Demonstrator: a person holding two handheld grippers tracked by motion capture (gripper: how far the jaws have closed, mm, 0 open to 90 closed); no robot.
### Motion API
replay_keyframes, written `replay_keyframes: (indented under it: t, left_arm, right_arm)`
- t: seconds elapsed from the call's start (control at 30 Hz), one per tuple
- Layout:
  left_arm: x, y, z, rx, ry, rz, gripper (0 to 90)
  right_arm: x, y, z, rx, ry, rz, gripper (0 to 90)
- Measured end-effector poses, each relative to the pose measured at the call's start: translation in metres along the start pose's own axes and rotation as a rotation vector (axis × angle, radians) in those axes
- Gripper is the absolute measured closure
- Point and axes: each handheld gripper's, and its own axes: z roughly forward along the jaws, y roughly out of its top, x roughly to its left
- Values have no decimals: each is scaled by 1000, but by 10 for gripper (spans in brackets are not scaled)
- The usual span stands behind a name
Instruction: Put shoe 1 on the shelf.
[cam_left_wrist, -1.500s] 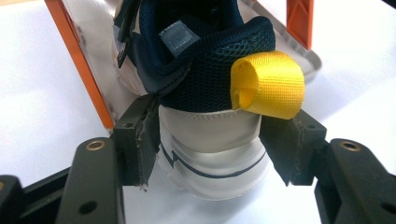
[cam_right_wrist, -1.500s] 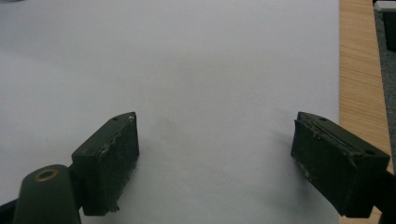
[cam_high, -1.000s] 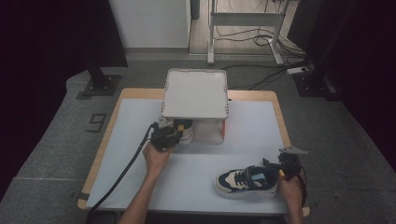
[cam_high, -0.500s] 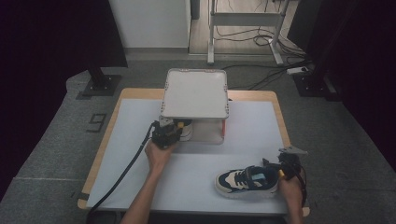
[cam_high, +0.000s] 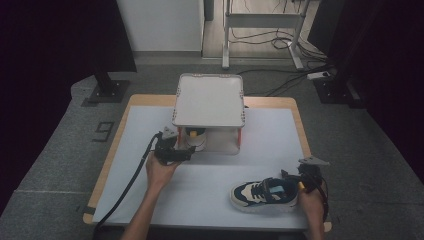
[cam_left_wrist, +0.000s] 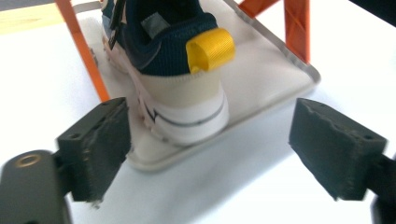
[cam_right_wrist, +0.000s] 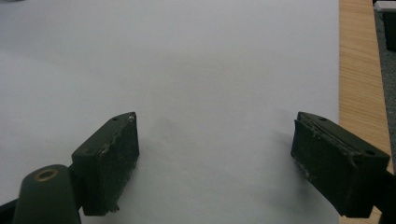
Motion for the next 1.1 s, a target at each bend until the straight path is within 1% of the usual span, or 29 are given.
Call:
replay_keyframes:
  t: [0.07,0.1,0.13,0.2,0.33,0.4,0.53,0.63,0.7,0.87,0.97,1.03,1.1]
  left_arm:
    - [2,-3,-10,4,-6,5,52]
    - [3,-4,-15,10,-5,19,8]
    - [4,-6,-18,11,-2,23,8]
    - [5,-12,-27,20,1,45,0]
    - [9,-26,-40,23,10,68,0]
    - [12,-34,-45,26,13,77,0]
    - [20,-52,-54,40,21,76,0]
    - [25,-65,-59,45,31,74,0]
    - [29,-77,-61,44,29,73,0]
    - [32,-102,-61,92,46,88,0]
    - [33,-116,-60,106,46,83,0]
    - [33,-122,-59,114,51,85,0]
    - [32,-127,-57,134,57,92,0]
  right_arm:
    - [0,0,0,0,0,0,143]
    - [0,0,0,-1,0,0,143]
    - [0,0,0,-1,0,0,143]
    - [0,0,0,-1,0,0,143]
    - [0,0,0,-1,0,0,143]
    - [0,0,0,-1,0,0,143]
    - [0,0,0,-1,0,0,144]
    - [0,0,0,-1,0,0,143]
    - [0,0,0,-1,0,0,143]
    - [0,0,0,-1,0,0,143]
    - [0,0,0,-1,0,0,143]
    - [0,0,0,-2,0,0,143]
    - [0,0,0,-1,0,0,143]
